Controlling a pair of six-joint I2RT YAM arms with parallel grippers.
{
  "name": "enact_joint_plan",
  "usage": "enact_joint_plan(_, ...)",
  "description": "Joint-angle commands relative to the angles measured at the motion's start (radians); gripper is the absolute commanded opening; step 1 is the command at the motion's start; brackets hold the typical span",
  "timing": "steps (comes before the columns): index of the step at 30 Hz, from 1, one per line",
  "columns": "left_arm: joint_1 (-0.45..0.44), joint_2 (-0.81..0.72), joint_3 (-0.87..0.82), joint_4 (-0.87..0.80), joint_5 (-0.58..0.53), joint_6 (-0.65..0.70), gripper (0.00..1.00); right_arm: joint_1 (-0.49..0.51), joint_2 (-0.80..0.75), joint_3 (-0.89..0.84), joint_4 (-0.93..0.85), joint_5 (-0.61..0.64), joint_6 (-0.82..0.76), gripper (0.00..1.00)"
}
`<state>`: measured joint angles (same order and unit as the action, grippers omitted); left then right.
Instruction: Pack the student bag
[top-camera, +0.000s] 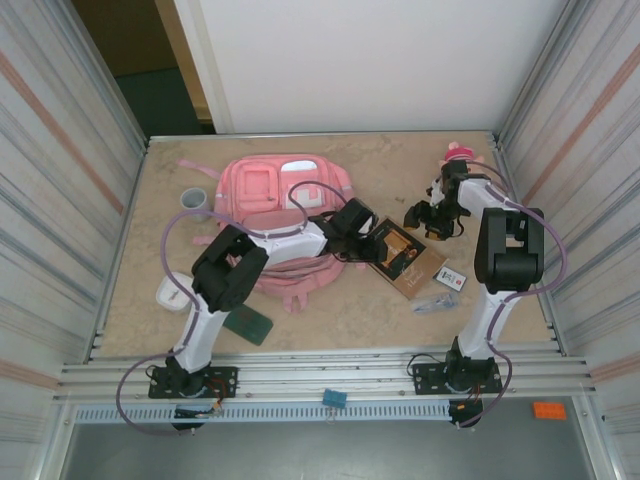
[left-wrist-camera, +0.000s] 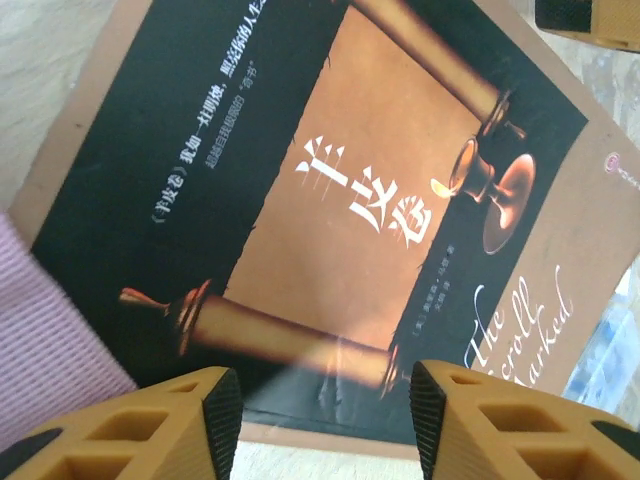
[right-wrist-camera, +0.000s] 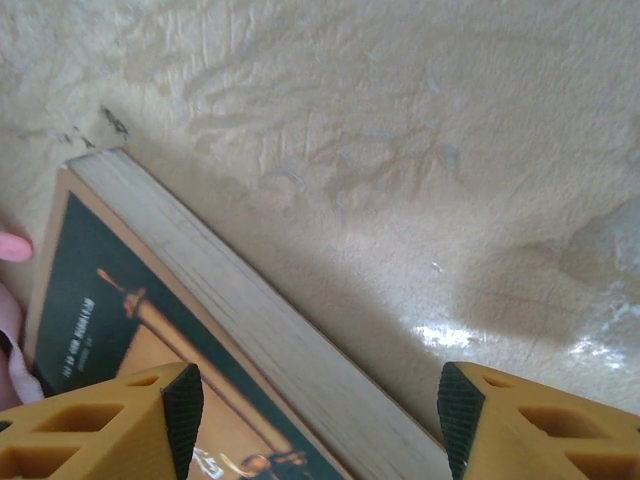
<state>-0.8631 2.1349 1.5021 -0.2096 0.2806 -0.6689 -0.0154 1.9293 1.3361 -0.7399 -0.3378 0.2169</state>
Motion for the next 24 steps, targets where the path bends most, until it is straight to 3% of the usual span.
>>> enact_joint_plan(1,0.017,-0.07,-0.108,-0.111,-0.045,0.052,0.51,-0.003,-0.023,-0.063,-0.048,-0.011,-0.026,0.64)
enact_joint_plan(13,0.021,-0.066,-0.126,-0.046,-0.024,0.005,0.51,0.063,-0.12,-0.27,0.05,-0.078,0.108,0.63)
enact_joint_plan(24,0.025,0.115,0.132,0.012,-0.027,-0.03,0.5,0.086,-0.249,-0.347,0.108,-0.107,0.222,0.62)
